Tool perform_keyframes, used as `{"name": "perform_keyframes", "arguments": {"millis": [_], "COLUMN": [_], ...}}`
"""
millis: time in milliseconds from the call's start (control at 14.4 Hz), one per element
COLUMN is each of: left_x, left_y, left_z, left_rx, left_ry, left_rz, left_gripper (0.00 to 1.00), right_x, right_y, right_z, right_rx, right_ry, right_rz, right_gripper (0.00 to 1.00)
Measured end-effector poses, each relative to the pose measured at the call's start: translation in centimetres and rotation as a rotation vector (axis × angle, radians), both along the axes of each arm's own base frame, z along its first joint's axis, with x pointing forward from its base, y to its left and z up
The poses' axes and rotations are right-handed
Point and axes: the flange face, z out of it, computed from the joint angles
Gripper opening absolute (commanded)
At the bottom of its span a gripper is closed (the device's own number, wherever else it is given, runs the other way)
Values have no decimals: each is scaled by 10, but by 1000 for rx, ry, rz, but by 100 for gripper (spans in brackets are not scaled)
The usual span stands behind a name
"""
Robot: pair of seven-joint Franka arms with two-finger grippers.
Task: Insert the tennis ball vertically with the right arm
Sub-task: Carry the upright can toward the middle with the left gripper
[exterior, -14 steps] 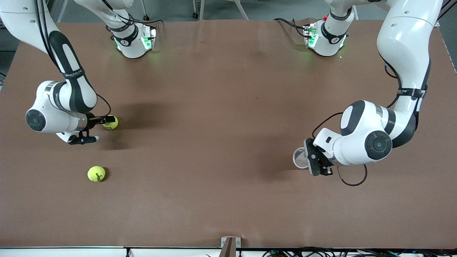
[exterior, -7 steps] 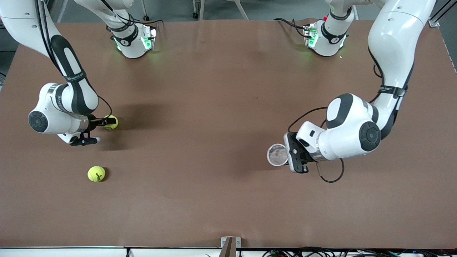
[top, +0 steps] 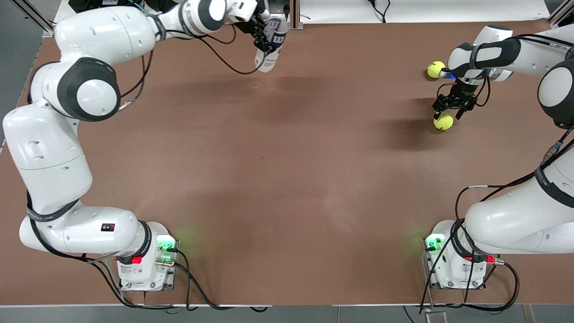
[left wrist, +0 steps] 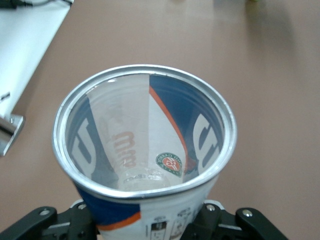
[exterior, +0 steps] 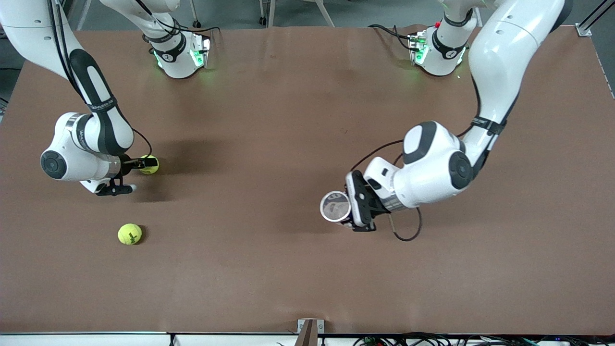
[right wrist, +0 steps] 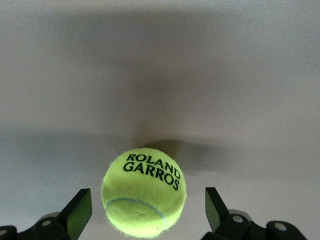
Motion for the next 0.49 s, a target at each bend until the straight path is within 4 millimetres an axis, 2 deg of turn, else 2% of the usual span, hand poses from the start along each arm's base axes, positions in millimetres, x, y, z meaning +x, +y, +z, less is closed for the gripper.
{"name": "perform_keyframes", "arguments": {"millis": [208,486], "left_x": [-14,-43], "left_y": [-35,-79], "left_z": [-6,-43], "left_rx": [-40,-114], "left_ry": [-73,-104], "left_rz": [6,44], "left_gripper": [61,61], "right_x": [-1,-1], "right_y": [0,0], "right_z": [-2,-3], "right_rx": [3,3], "right_ry": [3,7], "right_rz": [-3,-4], "right_gripper": [99,98]}}
